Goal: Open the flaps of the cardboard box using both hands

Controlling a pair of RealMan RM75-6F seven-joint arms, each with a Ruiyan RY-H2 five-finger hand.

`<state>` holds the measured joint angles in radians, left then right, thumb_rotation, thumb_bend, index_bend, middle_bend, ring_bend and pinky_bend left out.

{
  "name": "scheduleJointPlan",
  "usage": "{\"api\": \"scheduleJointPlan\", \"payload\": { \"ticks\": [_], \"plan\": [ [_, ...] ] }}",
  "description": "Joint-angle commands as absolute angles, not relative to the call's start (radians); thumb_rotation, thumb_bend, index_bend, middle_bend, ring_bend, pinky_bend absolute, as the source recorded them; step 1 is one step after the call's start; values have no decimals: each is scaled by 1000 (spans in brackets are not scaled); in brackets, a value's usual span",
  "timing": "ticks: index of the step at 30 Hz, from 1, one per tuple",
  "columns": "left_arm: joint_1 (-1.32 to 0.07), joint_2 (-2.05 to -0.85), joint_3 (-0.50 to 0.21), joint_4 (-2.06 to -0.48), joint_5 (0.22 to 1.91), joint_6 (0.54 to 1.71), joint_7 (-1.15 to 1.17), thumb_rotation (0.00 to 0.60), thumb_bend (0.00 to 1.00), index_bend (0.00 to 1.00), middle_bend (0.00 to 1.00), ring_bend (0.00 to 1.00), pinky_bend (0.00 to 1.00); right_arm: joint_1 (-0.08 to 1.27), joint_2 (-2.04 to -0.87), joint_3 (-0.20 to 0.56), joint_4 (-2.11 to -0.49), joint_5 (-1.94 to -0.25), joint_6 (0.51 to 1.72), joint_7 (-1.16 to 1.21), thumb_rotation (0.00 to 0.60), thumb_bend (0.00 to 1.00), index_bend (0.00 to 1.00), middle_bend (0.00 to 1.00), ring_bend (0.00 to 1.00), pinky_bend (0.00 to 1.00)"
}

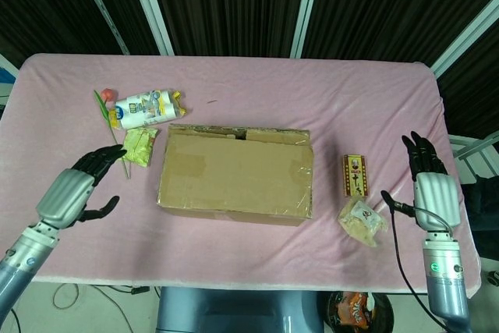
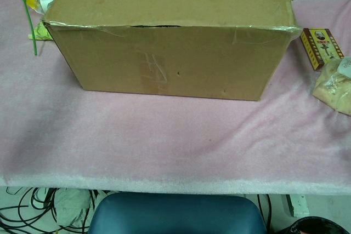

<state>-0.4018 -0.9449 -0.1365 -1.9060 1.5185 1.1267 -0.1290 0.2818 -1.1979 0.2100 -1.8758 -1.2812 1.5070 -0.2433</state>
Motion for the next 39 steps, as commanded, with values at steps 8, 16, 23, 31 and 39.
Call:
{"api": "scheduleJointPlan", "payload": {
  "ticks": [8, 16, 23, 31, 39],
  "plan": [
    [-686, -948, -297, -1900, 1140, 816, 21, 600, 552, 72, 156, 136, 216, 276, -1190, 215, -1887, -1294, 1496, -202, 600, 237, 0, 0, 0, 232],
    [-911, -961, -321, -1807, 889, 507, 36, 600, 611, 85, 183, 169, 251, 269, -1185, 219, -1897, -1296, 1497, -189, 600, 243, 0, 0, 0, 232],
    [-1027, -1001, -287, -1730, 835, 435, 78, 600, 615, 85, 182, 170, 251, 267, -1185, 221, -1897, -1302, 1496, -185, 600, 248, 0, 0, 0, 232],
    [-1132, -1054, -229, -1669, 772, 438, 137, 600, 624, 85, 185, 171, 251, 264, -1184, 227, -1896, -1298, 1494, -176, 600, 253, 0, 0, 0, 232],
    [-1201, -1059, -174, -1663, 686, 431, 145, 600, 641, 137, 347, 342, 388, 262, -1183, 239, -1890, -1297, 1499, -163, 600, 263, 0, 0, 0, 231]
  ]
}}
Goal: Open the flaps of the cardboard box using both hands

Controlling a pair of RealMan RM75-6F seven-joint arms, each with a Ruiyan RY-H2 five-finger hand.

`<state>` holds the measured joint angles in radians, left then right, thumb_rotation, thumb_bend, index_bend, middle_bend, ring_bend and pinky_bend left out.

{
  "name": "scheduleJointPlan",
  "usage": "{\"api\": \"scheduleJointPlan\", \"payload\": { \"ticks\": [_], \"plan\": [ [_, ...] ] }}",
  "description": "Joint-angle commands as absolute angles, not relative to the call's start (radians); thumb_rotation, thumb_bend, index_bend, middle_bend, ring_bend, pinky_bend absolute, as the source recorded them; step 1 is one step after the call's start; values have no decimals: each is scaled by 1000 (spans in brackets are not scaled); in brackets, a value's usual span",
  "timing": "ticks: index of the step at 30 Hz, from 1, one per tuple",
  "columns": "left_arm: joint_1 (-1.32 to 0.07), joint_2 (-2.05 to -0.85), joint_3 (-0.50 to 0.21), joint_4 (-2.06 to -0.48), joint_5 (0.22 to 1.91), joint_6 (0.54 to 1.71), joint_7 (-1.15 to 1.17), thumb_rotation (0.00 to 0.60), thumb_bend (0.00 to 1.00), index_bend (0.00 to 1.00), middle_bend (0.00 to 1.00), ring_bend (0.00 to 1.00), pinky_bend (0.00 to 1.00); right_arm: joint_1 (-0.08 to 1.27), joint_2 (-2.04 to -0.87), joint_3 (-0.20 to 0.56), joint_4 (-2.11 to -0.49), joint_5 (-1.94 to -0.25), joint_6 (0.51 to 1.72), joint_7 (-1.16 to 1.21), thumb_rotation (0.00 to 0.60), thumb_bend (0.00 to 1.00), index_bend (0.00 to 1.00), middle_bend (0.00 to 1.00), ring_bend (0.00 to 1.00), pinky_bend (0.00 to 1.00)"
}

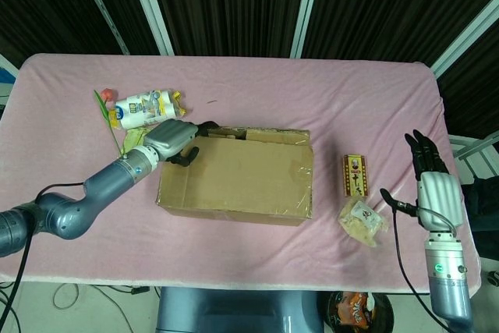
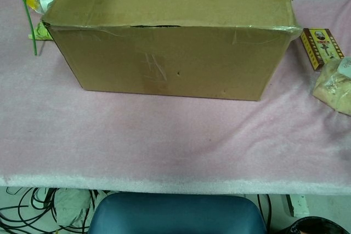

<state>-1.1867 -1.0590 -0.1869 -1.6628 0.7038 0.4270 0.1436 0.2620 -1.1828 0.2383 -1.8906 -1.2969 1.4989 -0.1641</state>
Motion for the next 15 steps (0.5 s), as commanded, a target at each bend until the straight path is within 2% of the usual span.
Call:
{"api": "scheduleJointPlan", "payload": {
  "ticks": [1, 5, 15],
  "plan": [
    [-1205, -1057, -172, -1666, 677, 433, 141, 600, 641, 145, 364, 359, 417, 262, -1183, 240, -1890, -1298, 1499, -162, 600, 266, 0, 0, 0, 232],
    [-1202, -1037, -193, -1691, 651, 447, 93, 600, 651, 159, 383, 375, 461, 261, -1187, 241, -1884, -1312, 1504, -152, 600, 269, 0, 0, 0, 232],
    [-1131, -901, -295, -1831, 729, 453, -31, 600, 646, 152, 379, 374, 466, 259, -1197, 235, -1871, -1328, 1505, -157, 600, 270, 0, 0, 0, 232]
  ]
}}
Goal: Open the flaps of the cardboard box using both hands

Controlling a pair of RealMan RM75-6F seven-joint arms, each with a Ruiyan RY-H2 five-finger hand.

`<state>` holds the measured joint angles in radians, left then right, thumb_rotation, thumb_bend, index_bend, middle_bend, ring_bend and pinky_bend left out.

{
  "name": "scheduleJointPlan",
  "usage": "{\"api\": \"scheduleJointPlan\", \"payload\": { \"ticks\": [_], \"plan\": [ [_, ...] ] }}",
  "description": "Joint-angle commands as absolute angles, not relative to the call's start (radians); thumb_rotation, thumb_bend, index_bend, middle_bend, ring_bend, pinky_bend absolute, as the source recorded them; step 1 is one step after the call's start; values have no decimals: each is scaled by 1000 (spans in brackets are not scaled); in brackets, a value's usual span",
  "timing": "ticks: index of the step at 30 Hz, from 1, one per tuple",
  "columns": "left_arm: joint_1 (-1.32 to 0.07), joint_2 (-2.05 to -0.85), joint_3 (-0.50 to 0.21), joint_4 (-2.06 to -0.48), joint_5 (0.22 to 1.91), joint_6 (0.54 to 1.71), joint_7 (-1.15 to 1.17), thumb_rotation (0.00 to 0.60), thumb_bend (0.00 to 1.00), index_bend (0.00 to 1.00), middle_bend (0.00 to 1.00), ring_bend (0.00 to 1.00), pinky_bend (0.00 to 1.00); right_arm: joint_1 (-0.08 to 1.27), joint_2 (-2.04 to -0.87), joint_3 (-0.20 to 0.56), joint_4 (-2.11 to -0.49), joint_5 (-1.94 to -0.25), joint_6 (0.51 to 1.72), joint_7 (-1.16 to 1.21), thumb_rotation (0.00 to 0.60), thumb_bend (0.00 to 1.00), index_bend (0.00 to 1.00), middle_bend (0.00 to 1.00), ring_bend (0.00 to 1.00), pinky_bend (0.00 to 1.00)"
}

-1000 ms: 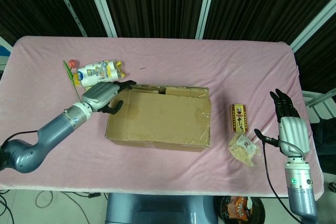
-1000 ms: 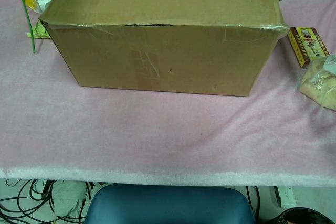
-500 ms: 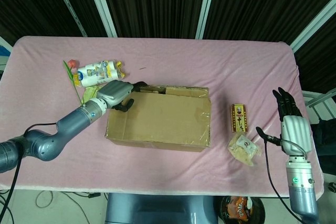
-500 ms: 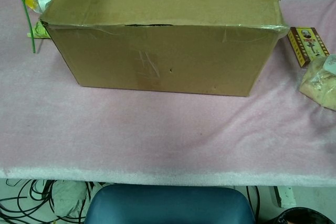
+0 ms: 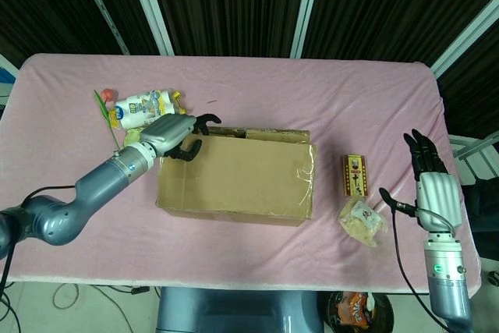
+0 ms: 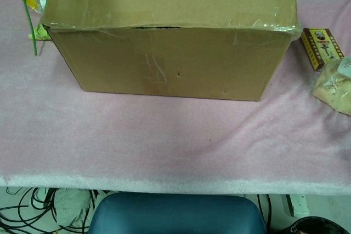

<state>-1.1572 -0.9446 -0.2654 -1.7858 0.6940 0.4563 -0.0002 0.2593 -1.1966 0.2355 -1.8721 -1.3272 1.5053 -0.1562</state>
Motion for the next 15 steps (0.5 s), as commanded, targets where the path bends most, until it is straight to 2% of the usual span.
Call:
{"api": "scheduleJointPlan", "payload": {
  "ticks": [1, 15],
  "plan": [
    [-1117, -877, -308, -1857, 743, 448, -50, 600, 645, 151, 378, 374, 466, 259, -1198, 236, -1870, -1329, 1506, -158, 600, 270, 0, 0, 0, 232],
    [-911, -661, -484, -2137, 959, 413, -295, 600, 633, 146, 362, 373, 464, 257, -1203, 235, -1879, -1335, 1502, -156, 600, 270, 0, 0, 0, 232]
  ]
}}
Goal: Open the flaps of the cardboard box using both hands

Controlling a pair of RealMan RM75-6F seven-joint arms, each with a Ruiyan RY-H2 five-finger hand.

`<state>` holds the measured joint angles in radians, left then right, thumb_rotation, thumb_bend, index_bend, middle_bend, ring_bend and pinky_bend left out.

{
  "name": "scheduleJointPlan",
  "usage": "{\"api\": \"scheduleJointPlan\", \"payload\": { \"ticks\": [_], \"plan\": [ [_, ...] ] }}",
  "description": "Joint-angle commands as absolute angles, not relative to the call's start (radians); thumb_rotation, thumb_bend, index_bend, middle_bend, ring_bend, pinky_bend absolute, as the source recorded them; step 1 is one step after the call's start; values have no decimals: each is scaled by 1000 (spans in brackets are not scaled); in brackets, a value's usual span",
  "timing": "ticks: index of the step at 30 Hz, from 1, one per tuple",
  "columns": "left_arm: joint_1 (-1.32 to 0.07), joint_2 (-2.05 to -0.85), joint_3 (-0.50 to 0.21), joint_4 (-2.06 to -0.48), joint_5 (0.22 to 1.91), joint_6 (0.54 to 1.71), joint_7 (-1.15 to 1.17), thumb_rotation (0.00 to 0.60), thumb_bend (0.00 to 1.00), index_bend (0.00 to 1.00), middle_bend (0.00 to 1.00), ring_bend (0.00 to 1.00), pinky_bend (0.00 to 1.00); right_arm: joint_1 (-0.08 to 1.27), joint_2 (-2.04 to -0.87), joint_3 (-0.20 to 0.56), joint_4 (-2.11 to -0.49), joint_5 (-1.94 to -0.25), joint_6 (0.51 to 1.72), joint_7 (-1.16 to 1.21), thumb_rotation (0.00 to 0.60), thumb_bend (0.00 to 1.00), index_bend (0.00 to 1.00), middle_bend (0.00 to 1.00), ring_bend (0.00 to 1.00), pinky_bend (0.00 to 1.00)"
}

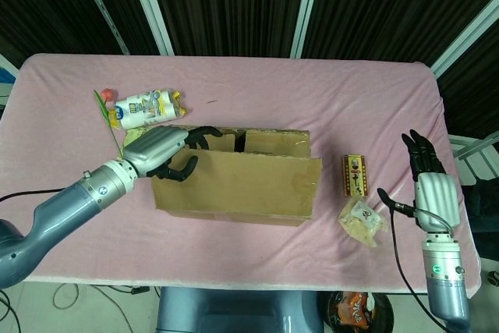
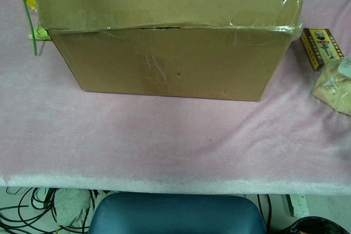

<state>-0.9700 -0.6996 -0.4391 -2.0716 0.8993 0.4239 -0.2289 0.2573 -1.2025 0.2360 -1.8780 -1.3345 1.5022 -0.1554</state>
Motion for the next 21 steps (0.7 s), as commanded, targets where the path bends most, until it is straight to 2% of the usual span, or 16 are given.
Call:
{"api": "scheduleJointPlan", "payload": {
  "ticks": [1, 12, 21],
  "plan": [
    [-895, -654, -494, -2156, 978, 410, -316, 600, 632, 146, 362, 373, 464, 256, -1203, 235, -1879, -1336, 1503, -156, 600, 270, 0, 0, 0, 232],
    [-726, -581, -583, -2322, 1223, 430, -508, 600, 623, 138, 348, 362, 455, 253, -1202, 232, -1894, -1349, 1504, -157, 600, 269, 0, 0, 0, 232],
    [-621, -532, -565, -2356, 1450, 472, -669, 600, 618, 133, 341, 361, 453, 252, -1197, 234, -1904, -1348, 1499, -155, 600, 270, 0, 0, 0, 232]
  ]
}}
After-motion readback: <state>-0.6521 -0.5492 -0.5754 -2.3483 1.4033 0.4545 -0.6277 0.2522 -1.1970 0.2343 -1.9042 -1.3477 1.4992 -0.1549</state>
